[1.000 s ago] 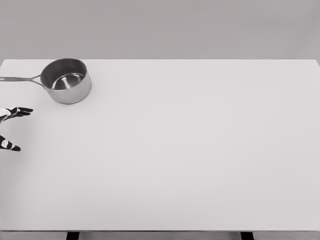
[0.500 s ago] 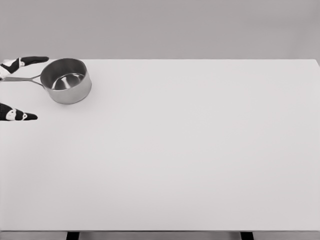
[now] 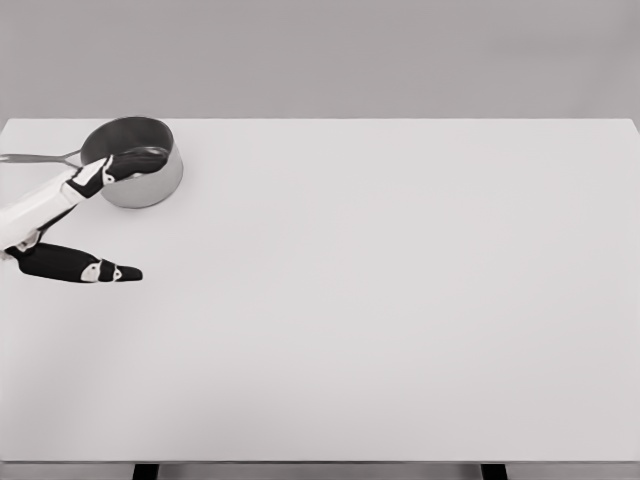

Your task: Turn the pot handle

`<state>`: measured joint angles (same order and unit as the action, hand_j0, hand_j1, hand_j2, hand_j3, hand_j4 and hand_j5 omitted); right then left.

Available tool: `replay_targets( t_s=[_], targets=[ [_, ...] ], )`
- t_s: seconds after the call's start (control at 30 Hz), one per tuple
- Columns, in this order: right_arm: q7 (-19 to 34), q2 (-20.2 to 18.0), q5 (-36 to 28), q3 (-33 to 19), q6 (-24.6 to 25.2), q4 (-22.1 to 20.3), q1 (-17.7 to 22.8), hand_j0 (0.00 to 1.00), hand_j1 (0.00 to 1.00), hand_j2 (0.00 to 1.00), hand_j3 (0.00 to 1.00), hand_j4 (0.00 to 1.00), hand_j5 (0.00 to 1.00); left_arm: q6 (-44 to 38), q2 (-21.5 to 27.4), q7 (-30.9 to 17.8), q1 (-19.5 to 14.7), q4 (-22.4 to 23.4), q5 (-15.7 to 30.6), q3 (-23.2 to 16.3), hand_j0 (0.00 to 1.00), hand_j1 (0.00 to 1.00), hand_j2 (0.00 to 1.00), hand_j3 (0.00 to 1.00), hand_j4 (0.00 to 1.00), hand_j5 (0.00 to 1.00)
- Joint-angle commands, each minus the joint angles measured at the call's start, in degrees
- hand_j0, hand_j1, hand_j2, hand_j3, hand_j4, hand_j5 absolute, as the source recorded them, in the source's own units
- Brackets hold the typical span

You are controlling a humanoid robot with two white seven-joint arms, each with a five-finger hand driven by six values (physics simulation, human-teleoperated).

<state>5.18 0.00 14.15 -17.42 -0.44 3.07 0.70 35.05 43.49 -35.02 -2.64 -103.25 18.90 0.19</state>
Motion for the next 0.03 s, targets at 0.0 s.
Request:
replay_targets(
  t_s=[0.0],
  targets=[
    [0.0,0.0,0.0,0.0,0.0,0.0,0.0,1.00,1.00,1.00,1.00,1.00,1.00,-0.1,-0.1,0.0,0.0,0.0,0.1,0.0,1.00,1.00,1.00,1.00,1.00,1.00]
  ],
)
